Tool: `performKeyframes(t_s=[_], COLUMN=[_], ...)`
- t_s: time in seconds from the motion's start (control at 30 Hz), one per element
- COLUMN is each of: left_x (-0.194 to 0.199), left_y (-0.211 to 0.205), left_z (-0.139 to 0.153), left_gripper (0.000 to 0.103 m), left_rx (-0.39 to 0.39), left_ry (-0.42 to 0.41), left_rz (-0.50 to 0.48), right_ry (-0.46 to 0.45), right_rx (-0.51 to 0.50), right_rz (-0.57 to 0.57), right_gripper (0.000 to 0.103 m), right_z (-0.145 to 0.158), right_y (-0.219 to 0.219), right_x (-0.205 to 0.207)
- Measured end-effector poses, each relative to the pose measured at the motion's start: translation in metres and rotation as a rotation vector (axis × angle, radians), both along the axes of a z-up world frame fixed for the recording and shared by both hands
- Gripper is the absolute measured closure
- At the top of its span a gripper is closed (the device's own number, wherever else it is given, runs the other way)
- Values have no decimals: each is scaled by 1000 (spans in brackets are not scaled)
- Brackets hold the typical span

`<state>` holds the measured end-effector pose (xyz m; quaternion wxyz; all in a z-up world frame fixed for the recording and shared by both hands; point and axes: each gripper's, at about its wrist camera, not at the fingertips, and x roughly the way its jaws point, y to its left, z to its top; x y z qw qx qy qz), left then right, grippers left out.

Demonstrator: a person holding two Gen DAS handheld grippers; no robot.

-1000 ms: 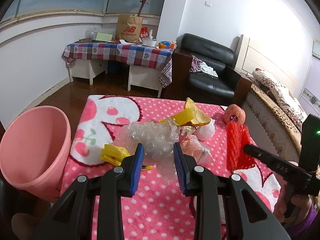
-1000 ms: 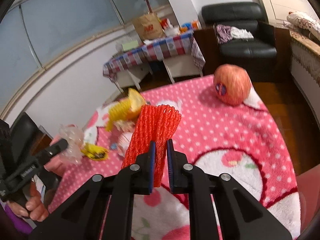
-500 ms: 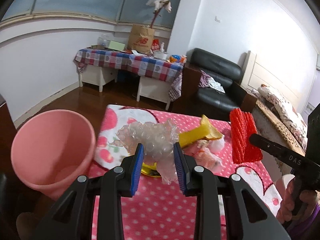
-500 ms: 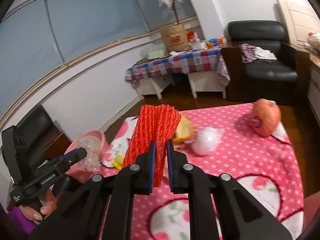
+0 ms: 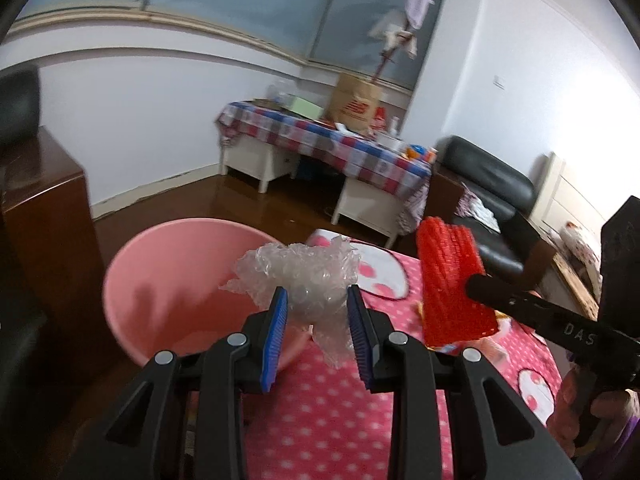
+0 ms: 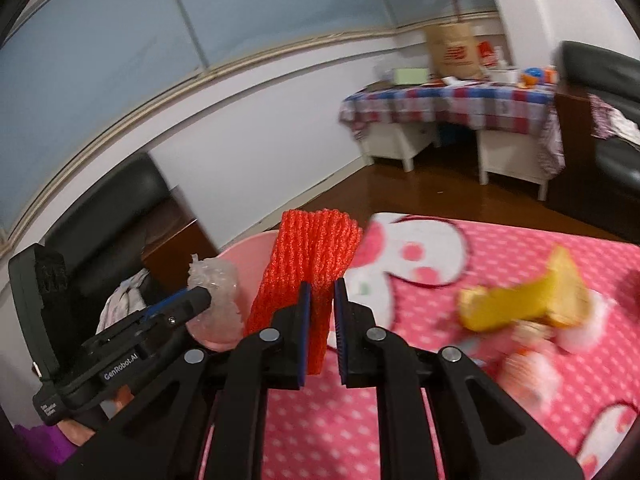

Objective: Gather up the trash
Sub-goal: 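Carry bubble wrap and red foam net to the pink bucket and release both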

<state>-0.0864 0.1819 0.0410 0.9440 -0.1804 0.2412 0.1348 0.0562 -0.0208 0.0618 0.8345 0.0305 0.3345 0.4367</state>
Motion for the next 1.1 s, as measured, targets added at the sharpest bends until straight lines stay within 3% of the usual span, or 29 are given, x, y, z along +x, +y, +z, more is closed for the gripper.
performKeyframes(t_s=[0.27, 0.47, 0.73, 0.8, 0.87, 1.1], left_x=[-10, -5, -5, -6, -7, -9], left_y=[46, 71, 90, 91, 92, 84], left_z=[-13, -30, -50, -50, -50, -44], left_gripper=[73, 73, 64, 64, 63, 61], left_rx=[-33, -55, -95, -92, -94, -89], left_ry=[4, 38, 82, 83, 82, 78], left_rz=[92, 137, 193, 200, 200, 188], right_ry=[-9, -7, 84, 86, 87, 103], right_rx=[-72, -116, -142, -144, -140, -117], right_rz=[106, 122, 147, 151, 155, 156], right_gripper=[91, 91, 90, 76, 71, 71], right_z=[-7, -18, -39, -41, -43, -44], right_y=[78, 110, 131, 133, 132, 115], right_x=[-4, 3, 16, 16, 16, 13])
